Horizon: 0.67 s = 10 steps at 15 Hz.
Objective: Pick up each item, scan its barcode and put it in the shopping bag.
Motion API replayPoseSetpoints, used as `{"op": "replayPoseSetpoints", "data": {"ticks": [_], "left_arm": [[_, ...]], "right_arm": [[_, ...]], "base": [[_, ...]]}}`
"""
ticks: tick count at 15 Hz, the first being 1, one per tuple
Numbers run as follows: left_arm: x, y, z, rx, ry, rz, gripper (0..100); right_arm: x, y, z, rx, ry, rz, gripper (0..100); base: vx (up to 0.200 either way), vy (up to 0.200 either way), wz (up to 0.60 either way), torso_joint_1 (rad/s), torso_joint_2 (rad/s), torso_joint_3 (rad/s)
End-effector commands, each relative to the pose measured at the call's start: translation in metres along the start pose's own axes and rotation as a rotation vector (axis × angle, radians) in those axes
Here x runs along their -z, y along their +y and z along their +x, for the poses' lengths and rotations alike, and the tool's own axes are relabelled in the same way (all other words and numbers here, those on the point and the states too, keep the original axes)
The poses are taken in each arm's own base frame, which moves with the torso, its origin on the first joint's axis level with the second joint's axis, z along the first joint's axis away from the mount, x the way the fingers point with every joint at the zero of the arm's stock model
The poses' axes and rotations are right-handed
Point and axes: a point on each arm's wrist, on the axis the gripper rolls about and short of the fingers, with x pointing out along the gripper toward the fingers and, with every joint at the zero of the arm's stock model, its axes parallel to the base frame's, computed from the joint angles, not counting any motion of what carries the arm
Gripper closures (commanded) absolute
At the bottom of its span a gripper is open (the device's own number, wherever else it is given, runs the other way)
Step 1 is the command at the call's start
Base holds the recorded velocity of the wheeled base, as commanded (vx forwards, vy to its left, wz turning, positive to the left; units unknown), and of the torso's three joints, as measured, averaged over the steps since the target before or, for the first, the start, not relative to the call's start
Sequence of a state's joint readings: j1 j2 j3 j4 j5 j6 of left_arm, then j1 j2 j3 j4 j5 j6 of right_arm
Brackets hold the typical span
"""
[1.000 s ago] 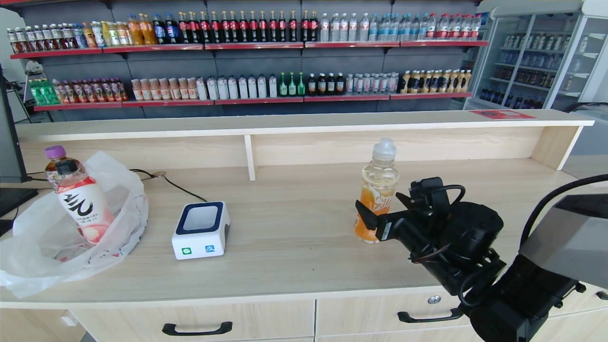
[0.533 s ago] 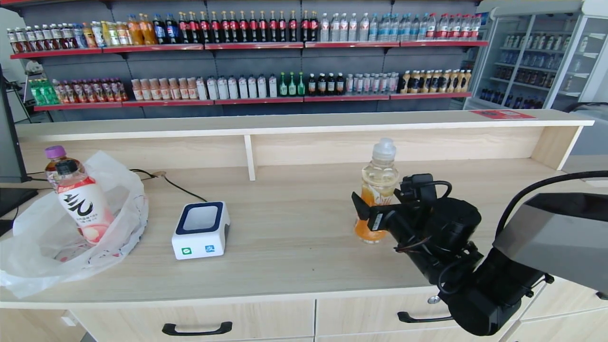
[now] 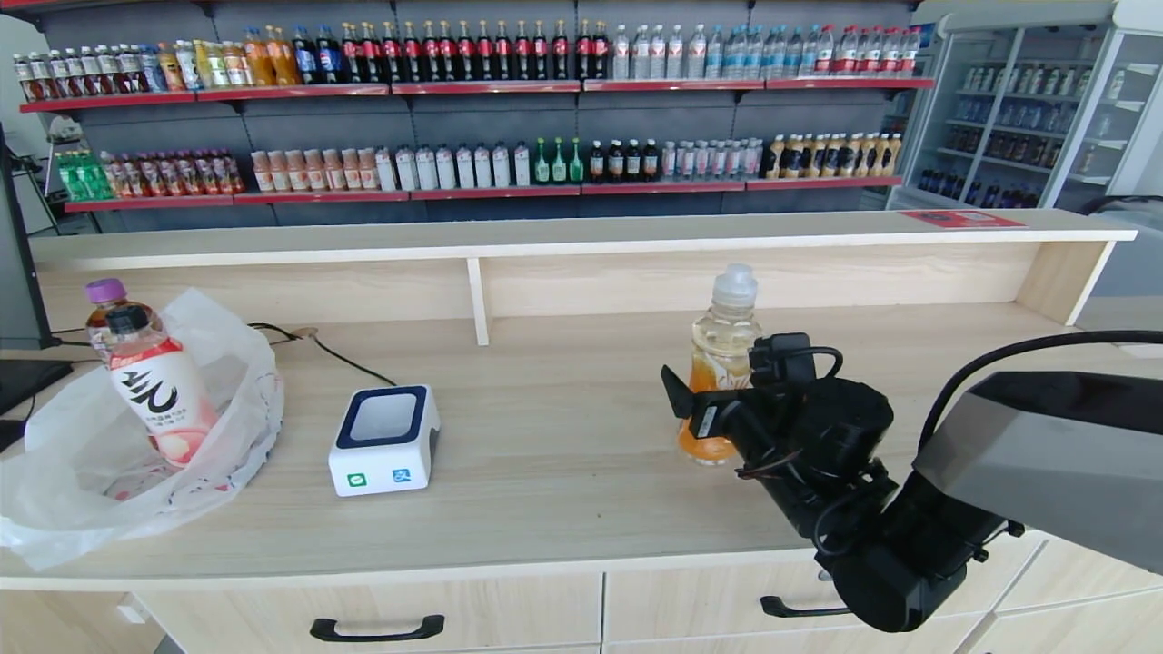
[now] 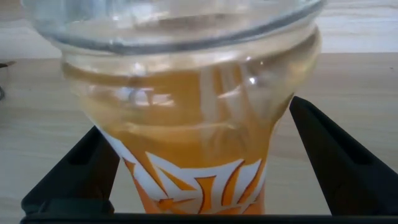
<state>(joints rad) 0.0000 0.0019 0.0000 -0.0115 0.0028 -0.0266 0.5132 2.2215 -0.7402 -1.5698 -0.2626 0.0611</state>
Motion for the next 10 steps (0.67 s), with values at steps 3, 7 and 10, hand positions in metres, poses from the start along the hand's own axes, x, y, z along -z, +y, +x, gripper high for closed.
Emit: {"op": "replayPoseSetpoints", "data": {"ticks": [3, 7, 10], "left_arm": [[0.0, 0.0, 0.0, 0.0, -0.001, -0.001, 0], [0.0, 0.0, 0.0, 0.0, -0.001, 0.001, 0], [0.0, 0.0, 0.0, 0.0, 0.0, -0.001, 0]], "right_arm": [[-0.001, 0.001, 0.001, 0.006, -0.007, 0.005, 100], [-0.009, 0.002, 0.002, 0.005, -0.032, 0.026, 100], [-0.02, 0.003, -0.001, 0.021, -0.059, 0.042, 100]], "base": [[0.0, 0.0, 0.0, 0.0, 0.0, 0.0], [0.0, 0.0, 0.0, 0.0, 0.0, 0.0], [0.0, 0.0, 0.0, 0.0, 0.0, 0.0]]}}
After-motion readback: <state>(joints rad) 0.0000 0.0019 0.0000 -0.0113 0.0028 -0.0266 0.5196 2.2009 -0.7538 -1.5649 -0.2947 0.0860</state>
